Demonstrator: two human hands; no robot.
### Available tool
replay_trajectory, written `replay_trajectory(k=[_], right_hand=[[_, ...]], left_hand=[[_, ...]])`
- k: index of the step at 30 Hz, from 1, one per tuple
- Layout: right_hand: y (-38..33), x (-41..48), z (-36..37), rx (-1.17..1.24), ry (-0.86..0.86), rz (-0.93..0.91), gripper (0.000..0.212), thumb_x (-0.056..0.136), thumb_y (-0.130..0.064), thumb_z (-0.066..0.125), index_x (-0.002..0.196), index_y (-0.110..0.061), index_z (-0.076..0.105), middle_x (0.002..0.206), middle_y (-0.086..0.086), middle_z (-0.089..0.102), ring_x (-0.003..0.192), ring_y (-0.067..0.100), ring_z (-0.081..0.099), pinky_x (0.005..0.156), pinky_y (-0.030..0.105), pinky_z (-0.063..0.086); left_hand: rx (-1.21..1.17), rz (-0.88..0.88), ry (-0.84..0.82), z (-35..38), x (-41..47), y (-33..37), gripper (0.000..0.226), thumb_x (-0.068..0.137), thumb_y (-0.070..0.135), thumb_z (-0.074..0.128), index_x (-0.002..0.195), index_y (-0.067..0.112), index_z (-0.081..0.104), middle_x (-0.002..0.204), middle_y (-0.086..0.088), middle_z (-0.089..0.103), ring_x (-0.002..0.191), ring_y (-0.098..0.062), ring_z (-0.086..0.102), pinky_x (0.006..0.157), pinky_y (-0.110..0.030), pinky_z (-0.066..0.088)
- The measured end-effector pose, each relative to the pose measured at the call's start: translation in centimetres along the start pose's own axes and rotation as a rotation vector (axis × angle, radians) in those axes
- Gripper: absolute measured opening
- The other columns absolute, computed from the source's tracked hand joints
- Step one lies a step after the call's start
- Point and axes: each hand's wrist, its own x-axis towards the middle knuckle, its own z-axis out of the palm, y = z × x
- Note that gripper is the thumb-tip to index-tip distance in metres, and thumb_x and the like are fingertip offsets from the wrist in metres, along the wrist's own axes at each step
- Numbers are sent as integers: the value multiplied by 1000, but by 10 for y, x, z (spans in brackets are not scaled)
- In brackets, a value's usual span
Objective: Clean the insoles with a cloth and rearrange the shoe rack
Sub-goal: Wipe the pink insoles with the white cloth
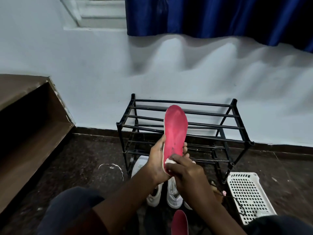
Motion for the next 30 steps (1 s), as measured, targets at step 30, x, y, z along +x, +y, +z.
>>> replay_trajectory(k=[30], right_hand=[[5,7,6,-110,154,-48,20,73,-5,51,77,-7,70,87,7,70,68,23,65,65,24,42]], left_hand=[[49,-146,-72,9,1,-6,61,94,50,36,104,-6,60,82,-15,64,71,-23,66,70,-28,56]])
